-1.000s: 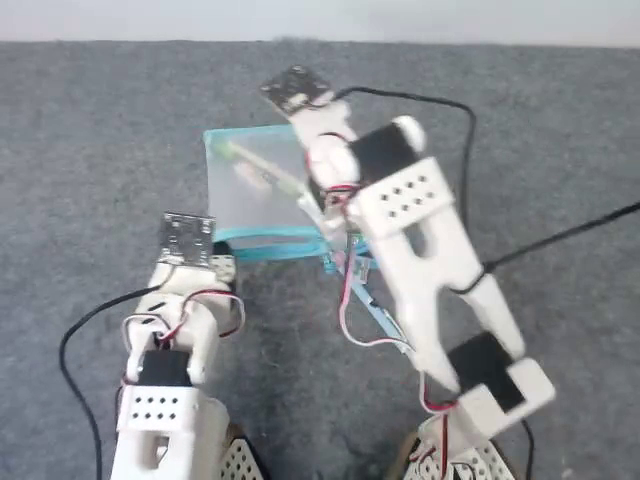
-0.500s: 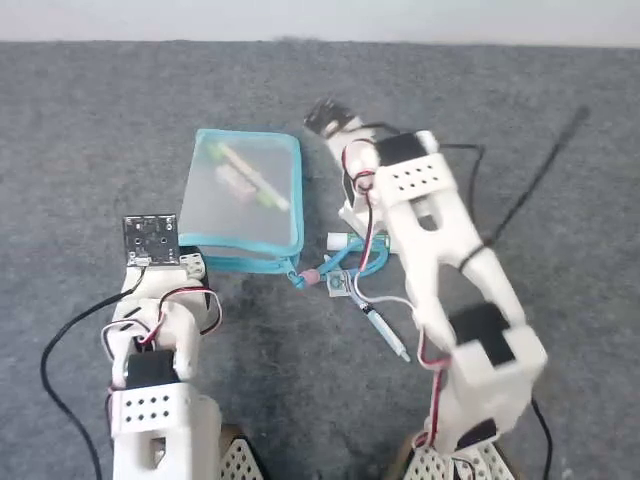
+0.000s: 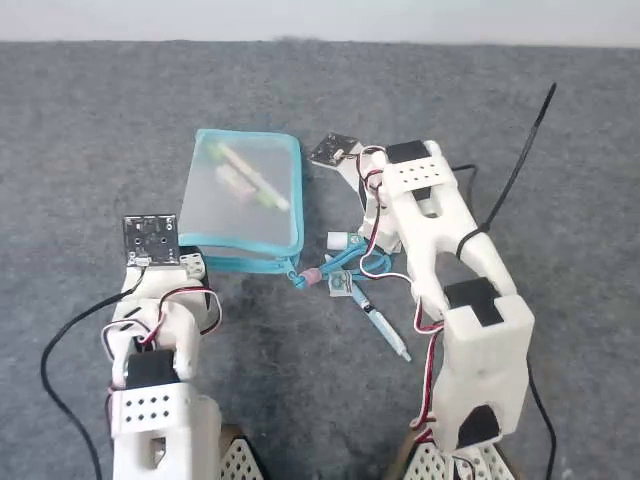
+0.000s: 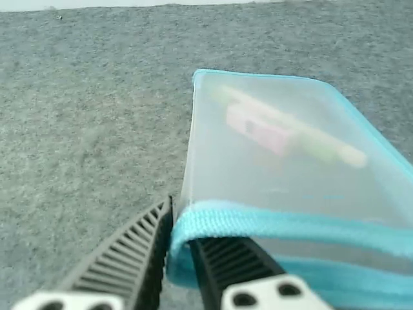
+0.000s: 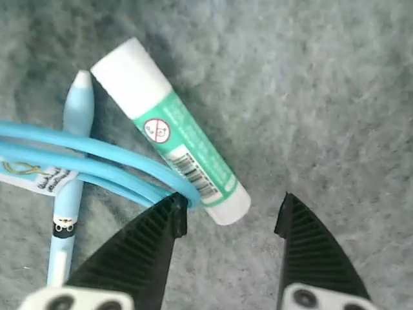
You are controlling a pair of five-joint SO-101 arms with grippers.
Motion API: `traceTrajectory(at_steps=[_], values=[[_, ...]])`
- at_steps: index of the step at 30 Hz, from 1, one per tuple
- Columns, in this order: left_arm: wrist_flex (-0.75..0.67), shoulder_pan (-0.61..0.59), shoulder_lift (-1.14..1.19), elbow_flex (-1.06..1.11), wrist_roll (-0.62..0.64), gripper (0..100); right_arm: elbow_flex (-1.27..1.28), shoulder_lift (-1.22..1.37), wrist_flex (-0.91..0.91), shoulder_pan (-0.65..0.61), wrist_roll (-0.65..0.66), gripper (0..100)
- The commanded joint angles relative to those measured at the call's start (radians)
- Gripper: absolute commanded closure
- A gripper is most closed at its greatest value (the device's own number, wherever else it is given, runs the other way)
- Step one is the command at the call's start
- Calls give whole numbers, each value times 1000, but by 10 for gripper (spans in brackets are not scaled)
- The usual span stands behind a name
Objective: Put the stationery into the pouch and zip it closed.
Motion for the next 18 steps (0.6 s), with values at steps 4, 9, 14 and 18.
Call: traceTrajectory(at_steps=[4, 9, 14, 18], values=[[3, 25, 2, -59, -8, 988, -52, -27, -8, 19, 12, 768], [3, 25, 2, -59, -8, 988, -48, -119, 15, 25, 52, 768], [2, 25, 2, -59, -8, 988, -48, -189, 47, 21, 95, 768], [2, 25, 2, -61, -8, 988, -46, -189, 2, 28, 91, 768]])
